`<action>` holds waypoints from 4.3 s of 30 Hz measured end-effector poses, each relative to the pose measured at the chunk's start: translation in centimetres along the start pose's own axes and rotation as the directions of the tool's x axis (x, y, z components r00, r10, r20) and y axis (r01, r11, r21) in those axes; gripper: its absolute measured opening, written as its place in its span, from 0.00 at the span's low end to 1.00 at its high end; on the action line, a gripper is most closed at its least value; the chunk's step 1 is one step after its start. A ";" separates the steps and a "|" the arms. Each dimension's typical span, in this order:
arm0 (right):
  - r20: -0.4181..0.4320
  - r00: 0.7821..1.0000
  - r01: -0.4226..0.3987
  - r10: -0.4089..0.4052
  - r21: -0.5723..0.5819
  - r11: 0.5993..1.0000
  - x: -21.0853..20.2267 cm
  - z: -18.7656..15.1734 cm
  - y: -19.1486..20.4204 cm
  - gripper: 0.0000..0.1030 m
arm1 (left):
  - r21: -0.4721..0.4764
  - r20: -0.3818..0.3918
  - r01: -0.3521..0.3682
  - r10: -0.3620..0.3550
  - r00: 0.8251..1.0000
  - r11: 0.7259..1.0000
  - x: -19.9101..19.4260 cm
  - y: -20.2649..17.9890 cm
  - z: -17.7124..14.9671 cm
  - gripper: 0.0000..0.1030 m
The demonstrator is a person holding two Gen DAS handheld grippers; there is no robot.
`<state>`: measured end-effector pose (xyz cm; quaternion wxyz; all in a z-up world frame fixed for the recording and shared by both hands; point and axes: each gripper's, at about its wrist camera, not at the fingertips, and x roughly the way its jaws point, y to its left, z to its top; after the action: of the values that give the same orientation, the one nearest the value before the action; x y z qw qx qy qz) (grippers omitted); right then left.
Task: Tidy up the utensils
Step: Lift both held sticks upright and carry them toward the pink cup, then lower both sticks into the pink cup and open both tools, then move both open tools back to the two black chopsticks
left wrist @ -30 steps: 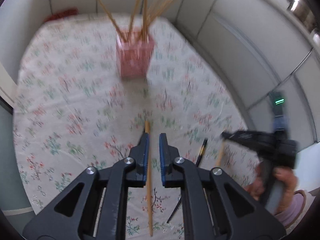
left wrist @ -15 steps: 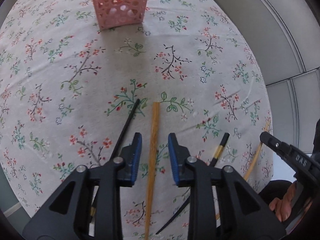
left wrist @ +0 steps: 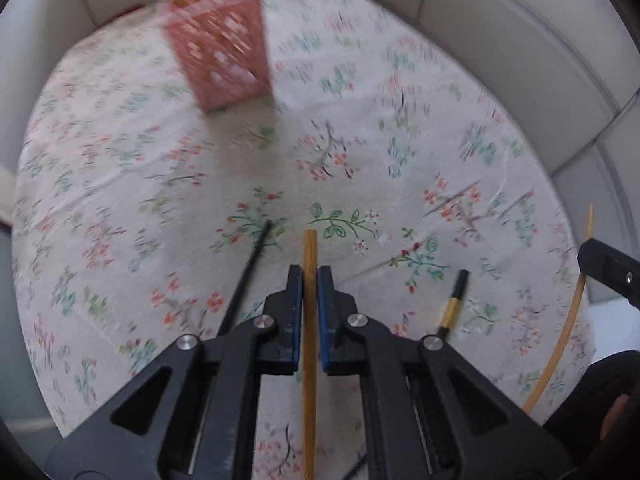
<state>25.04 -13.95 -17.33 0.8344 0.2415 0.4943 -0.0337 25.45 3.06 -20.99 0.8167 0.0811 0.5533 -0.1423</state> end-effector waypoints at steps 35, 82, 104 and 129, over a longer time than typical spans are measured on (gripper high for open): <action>-0.278 0.946 0.189 -0.167 0.057 0.980 8.5 2.9 1.3 0.41 | -0.041 0.548 0.167 -0.118 0.828 0.985 -20.9 4.2 -0.3 0.08; 0.239 0.968 -0.021 0.081 -0.246 0.969 -15.1 9.5 11.4 0.05 | -0.075 0.537 0.114 -0.057 0.842 0.991 -24.9 4.9 5.8 0.08; 0.360 0.913 -0.075 0.190 -0.310 0.948 -10.4 21.0 20.1 0.05 | -0.120 0.570 0.054 0.025 0.821 0.991 -19.8 8.7 16.0 0.08; 0.209 0.973 -0.012 0.098 -0.379 0.925 3.0 17.9 22.2 0.20 | -0.246 0.517 0.041 0.096 0.851 0.968 -17.7 12.6 12.4 0.34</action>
<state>47.59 -1.66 -4.61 0.9162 0.0861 0.3872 0.0579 34.25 13.89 -0.25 0.9421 -0.0553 0.3215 -0.0771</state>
